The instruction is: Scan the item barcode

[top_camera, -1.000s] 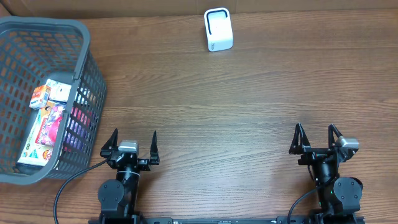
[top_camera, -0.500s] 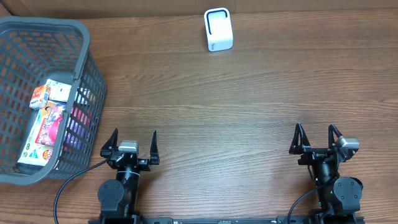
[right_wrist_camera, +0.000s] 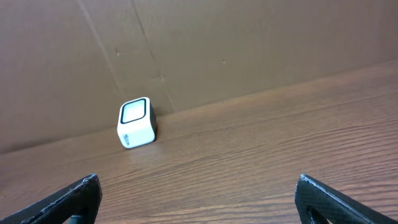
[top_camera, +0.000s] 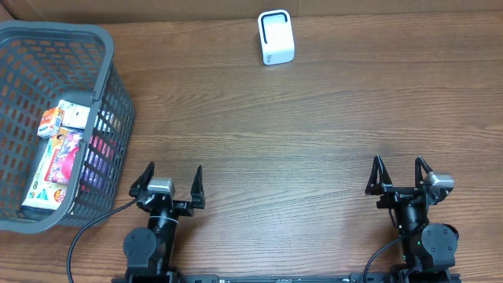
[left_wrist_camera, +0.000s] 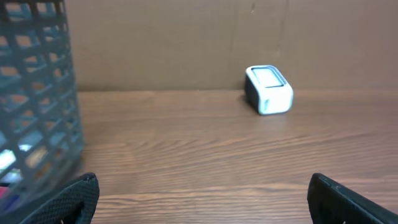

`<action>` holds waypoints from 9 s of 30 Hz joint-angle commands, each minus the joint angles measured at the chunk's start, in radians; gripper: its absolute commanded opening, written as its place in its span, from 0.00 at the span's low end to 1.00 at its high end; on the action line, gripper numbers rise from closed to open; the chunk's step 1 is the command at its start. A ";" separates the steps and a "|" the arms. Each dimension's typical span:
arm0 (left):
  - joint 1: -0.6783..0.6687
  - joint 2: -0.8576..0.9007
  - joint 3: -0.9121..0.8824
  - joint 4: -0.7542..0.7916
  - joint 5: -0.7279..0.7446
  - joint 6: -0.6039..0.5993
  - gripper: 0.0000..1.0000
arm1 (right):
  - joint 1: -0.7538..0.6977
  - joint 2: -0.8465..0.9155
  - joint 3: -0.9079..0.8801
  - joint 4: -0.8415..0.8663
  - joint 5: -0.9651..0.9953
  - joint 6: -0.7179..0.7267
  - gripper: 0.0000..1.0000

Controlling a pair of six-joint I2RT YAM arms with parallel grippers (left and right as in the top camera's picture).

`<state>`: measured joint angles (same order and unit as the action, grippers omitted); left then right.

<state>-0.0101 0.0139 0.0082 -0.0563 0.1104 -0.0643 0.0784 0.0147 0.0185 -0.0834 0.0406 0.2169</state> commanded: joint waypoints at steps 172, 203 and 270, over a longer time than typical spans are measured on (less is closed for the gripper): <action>0.685 1.398 1.344 -0.801 -0.180 -0.459 0.04 | -0.006 -0.012 -0.010 0.002 -0.001 0.008 1.00; -0.216 1.393 0.942 -0.574 -0.033 -0.478 0.04 | -0.006 -0.012 -0.010 0.002 -0.001 0.008 1.00; 0.705 1.927 1.547 -0.874 -0.334 0.396 0.96 | -0.006 -0.012 -0.010 0.002 -0.001 0.008 1.00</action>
<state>0.6956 1.9362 1.5978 -0.9619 -0.2169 0.1814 0.0784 0.0147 0.0185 -0.0837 0.0402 0.2169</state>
